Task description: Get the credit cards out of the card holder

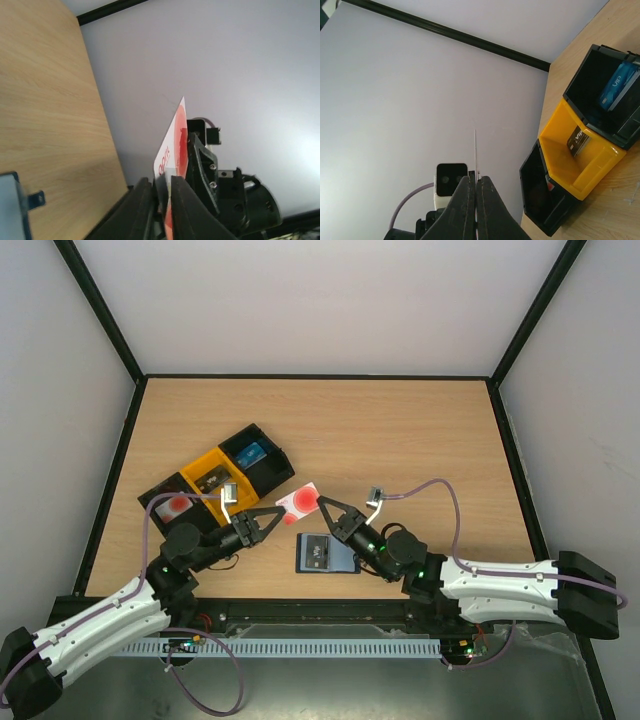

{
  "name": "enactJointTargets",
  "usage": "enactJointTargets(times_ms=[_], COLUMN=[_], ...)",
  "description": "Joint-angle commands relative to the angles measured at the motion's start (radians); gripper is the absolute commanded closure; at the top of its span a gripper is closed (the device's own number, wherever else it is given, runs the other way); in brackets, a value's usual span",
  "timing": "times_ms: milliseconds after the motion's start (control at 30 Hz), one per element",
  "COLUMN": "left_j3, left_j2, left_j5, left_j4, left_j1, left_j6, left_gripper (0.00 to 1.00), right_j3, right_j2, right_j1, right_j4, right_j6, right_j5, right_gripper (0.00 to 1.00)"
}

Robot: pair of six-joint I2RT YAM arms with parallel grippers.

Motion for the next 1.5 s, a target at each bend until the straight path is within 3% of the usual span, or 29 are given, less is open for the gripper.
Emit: enactJointTargets(times_ms=[0,233,367,633,833,933,1033,1267,1467], left_j3=[-0.011,-0.001,0.027,0.163,0.297,0.346,0.382,0.54,0.598], left_j2=[-0.004,-0.006,-0.013,0.008,0.067,0.121,0.148,0.24,0.305], left_j5=[0.003,-0.001,0.012,0.089,0.162,0.288,0.371,0.388,0.47], left_j4=[0.04,-0.007,-0.069,-0.332,-0.576,-0.653,-0.713,-0.991,-1.127], left_j1=[0.005,0.005,0.018,0.105,0.231,0.359,0.456,0.624,0.822], left_j6=[0.004,0.023,0.053,0.159,0.248,0.305,0.344,0.509,0.623], left_gripper=[0.93,0.97,0.97,0.97,0.97,0.97,0.97,0.97,0.97], right_j3=[0.009,-0.038,-0.05,-0.059,-0.1,-0.119,-0.135,-0.159,-0.151], right_j2=[0.008,-0.029,-0.068,-0.145,-0.244,-0.302,-0.357,-0.455,-0.522], right_j1=[0.002,0.002,0.002,0.002,0.001,0.002,0.002,0.002,0.0], right_j4=[0.045,0.037,-0.035,-0.224,-0.313,-0.353,-0.398,-0.48,-0.573], right_j6=[0.028,0.04,0.028,-0.021,-0.044,-0.054,-0.063,-0.076,-0.102], right_j5=[-0.003,0.011,0.014,-0.02,-0.01,0.01,0.032,0.073,0.101], right_gripper=[0.98,0.96,0.78,0.33,0.13,0.01,0.02,0.02,0.02])
